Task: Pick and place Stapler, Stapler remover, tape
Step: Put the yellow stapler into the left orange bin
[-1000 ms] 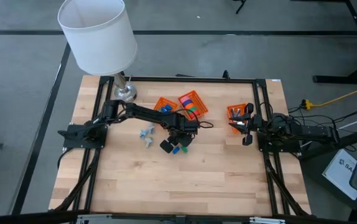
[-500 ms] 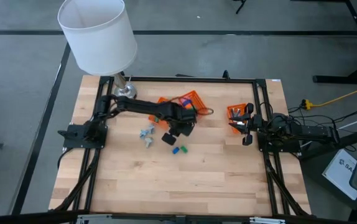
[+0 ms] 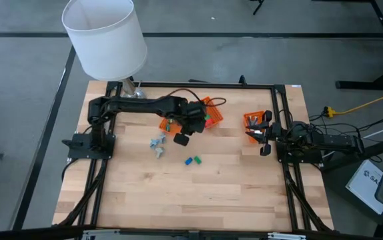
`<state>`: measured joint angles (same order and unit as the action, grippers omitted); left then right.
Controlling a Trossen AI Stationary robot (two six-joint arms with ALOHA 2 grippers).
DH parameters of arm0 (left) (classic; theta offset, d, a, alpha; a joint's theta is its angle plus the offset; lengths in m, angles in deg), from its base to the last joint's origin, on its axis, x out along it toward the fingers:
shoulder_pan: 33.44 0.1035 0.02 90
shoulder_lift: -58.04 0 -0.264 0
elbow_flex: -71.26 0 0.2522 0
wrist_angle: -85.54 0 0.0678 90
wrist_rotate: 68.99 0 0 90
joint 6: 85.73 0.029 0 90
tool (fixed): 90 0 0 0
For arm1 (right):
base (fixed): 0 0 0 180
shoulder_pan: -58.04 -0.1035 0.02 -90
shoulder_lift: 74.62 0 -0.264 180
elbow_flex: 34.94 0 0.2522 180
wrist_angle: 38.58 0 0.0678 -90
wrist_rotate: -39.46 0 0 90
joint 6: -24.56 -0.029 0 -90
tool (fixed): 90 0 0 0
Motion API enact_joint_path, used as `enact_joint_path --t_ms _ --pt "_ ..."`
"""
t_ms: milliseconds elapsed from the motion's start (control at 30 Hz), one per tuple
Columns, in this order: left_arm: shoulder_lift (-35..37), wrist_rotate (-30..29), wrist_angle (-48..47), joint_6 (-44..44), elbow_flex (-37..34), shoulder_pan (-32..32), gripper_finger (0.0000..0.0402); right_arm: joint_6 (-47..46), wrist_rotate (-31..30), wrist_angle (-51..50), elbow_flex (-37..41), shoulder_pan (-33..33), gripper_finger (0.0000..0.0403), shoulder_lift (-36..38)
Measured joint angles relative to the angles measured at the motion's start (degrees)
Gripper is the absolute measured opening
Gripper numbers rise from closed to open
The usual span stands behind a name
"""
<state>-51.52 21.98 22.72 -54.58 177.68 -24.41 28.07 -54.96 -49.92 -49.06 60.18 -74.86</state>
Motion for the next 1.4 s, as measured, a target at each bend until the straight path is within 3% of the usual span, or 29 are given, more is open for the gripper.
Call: enact_joint_path --t_ms 333,733,933,1400 --pt "6.9 -6.85 0.13 -2.95 0.07 3.4 0.0072 0.0 -0.02 0.0 0.0 -0.01 0.0108 -0.01" --pt "8.49 -7.11 -5.38 -15.32 0.02 8.9 0.0075 -0.02 0.0 0.0 0.0 -0.02 0.0108 -0.01" --pt "8.44 -6.7 -6.28 -21.4 -4.09 10.33 0.0073 -0.02 0.0 0.0 0.0 -0.02 0.0108 -0.01" --pt "8.38 -2.91 -4.53 -26.14 -16.08 10.11 0.0077 -0.02 -0.02 0.01 0.0 -0.01 0.0108 0.0"
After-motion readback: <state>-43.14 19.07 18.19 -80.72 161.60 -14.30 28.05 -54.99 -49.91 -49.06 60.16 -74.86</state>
